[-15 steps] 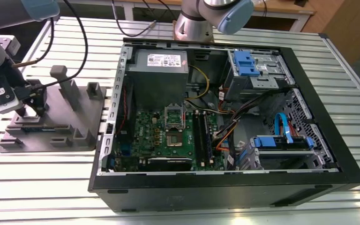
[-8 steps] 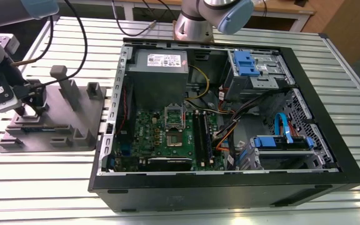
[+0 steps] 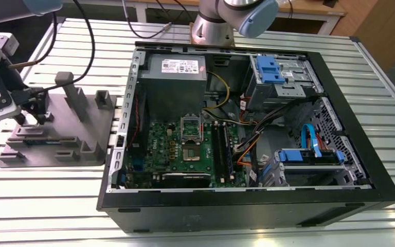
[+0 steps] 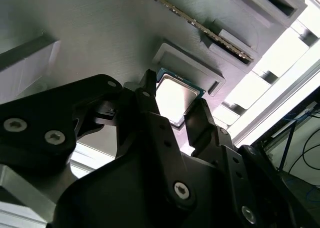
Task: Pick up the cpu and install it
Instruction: 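Pick up the cpu and move it towards the insertion slot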
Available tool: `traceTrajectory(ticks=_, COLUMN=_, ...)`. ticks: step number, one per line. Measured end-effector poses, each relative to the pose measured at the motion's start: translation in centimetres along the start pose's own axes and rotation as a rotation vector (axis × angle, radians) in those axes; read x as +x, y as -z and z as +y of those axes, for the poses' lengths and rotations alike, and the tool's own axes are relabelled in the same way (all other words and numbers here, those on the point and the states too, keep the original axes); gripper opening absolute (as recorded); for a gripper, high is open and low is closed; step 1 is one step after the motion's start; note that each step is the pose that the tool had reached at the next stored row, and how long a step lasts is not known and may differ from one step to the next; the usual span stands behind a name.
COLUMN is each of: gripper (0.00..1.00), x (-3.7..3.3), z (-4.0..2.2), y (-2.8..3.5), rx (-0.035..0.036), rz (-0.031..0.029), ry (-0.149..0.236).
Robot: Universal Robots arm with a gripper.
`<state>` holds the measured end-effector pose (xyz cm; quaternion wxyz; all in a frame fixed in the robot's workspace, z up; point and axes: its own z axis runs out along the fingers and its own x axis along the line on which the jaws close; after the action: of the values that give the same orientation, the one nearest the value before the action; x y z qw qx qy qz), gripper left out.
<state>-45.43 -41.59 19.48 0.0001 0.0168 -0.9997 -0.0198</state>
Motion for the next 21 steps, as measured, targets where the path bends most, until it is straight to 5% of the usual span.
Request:
traceTrajectory(ticks=7, gripper=0.47, x=0.00, z=0.04, y=0.90, rx=0.0000, rz=0.0000, ry=0.000)
traceTrajectory(ticks=21, gripper=0.47, x=0.00, z=0.07, y=1.67, rx=0.0000, rz=0.0001, ry=0.000)
